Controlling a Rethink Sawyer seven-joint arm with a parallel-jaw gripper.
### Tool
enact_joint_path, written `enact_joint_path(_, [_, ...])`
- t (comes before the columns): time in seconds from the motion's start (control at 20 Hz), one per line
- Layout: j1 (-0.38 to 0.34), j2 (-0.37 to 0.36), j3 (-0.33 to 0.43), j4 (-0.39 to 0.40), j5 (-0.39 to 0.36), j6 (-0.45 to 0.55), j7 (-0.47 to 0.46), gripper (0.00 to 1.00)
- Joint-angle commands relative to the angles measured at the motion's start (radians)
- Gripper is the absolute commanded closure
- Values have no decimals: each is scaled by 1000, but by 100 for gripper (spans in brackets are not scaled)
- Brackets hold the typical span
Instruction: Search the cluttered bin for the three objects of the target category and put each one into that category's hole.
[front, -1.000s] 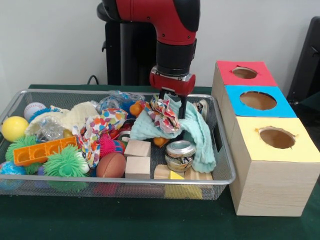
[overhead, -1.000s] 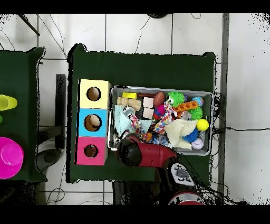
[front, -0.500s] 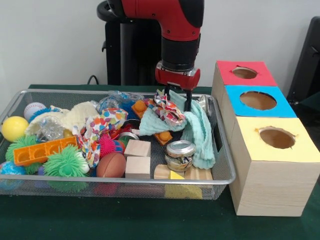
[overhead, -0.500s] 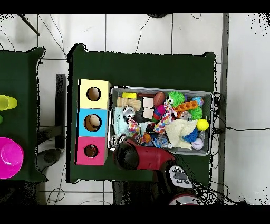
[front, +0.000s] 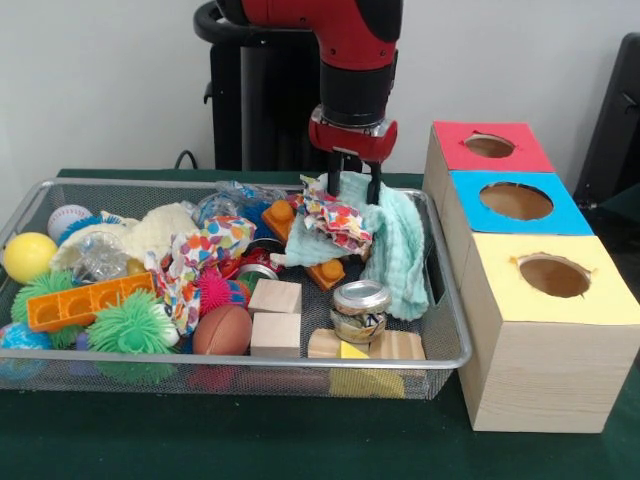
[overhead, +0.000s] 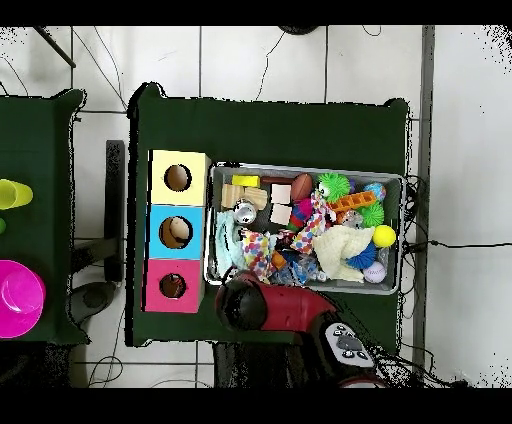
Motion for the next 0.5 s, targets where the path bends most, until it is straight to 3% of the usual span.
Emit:
enact_joint_path(0.05, [-80, -139, 162, 99, -43, 11, 26, 0])
enact_joint_path(0.5, [-153, -241, 276, 100, 43, 79, 52, 0])
